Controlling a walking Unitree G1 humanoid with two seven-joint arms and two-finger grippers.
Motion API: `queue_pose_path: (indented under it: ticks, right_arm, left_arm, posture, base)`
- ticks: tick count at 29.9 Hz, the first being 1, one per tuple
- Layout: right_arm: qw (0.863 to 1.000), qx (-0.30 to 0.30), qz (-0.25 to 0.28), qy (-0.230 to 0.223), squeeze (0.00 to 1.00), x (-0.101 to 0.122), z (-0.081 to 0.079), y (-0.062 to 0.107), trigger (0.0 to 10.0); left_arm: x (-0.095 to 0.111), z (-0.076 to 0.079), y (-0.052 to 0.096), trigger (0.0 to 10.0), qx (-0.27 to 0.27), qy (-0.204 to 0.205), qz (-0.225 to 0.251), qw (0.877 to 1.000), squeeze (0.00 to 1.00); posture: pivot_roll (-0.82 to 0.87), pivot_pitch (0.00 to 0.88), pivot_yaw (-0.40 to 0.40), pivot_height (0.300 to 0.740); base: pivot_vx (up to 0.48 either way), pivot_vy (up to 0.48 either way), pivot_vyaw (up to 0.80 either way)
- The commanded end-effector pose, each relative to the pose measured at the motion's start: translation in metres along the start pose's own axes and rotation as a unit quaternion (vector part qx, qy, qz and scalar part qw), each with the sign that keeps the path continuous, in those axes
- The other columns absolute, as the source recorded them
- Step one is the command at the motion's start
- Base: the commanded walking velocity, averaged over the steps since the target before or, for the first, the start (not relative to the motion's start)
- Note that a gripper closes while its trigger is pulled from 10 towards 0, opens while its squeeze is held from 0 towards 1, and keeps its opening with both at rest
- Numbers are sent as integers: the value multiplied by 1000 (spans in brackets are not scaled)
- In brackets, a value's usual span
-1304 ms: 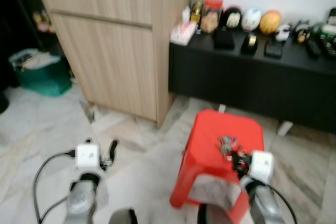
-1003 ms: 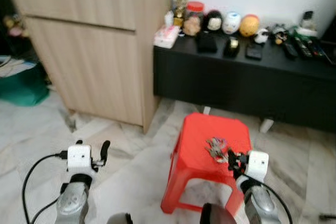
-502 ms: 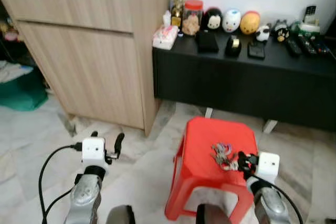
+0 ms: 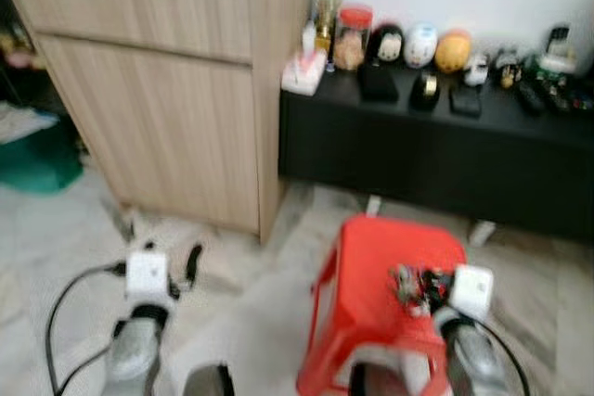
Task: Hang keys on a hook
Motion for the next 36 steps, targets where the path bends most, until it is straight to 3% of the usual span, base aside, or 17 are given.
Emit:
queue_pose_path:
  ticks: [1,2,13,14,15,23,36]
  right_arm:
    - [1000,-19,-24,-6,796,-8,14,2,10000]
    - [999,-19,-26,-6,1000,-7,14,1,10000]
    - [999,-28,-45,1,1000,3,15,-9,10000]
    - [999,-19,-51,7,94,2,12,-9,10000]
    - [998,-15,-60,15,0,-2,11,-8,10000]
    - [996,-19,-86,21,0,-8,13,-7,10000]
    - [992,-31,-119,-8,0,-14,16,-6,10000]
  left_arm:
    - [2,9,-1,10000,-17,7,2,1000,0]
    - [3,9,0,10000,-18,6,3,1000,0]
    - [10,15,-1,10000,-37,-1,7,999,0]
    - [11,15,0,10000,-38,-3,8,999,0]
    - [11,14,2,10000,-37,-5,9,999,0]
    - [12,12,5,10000,-39,-9,4,999,0]
    - [14,9,11,10000,-38,-18,-2,999,0]
  posture:
    - [-19,0,-57,583]
    - [-17,0,-55,583]
    - [8,0,-52,583]
    - [11,0,-50,583]
    - [12,0,-47,583]
    - [20,0,-44,583]
    - [43,0,-29,583]
  base:
    - [0,0,0]
    - [0,0,0]
    - [0,0,0]
    - [0,0,0]
    - [0,0,0]
    - [0,0,0]
    - [0,0,0]
Point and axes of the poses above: a point about 5 cm out from each wrist's last joint towards the gripper, its own y axis pointing back from the gripper into the wrist, its own x axis along the axis of the wrist's last joint, z = x × y, the point moved 1 cm from there along -y, pointing out of the wrist towards the gripper, and after that the axes turned 12 degrees about y, right-handed, at the moved point
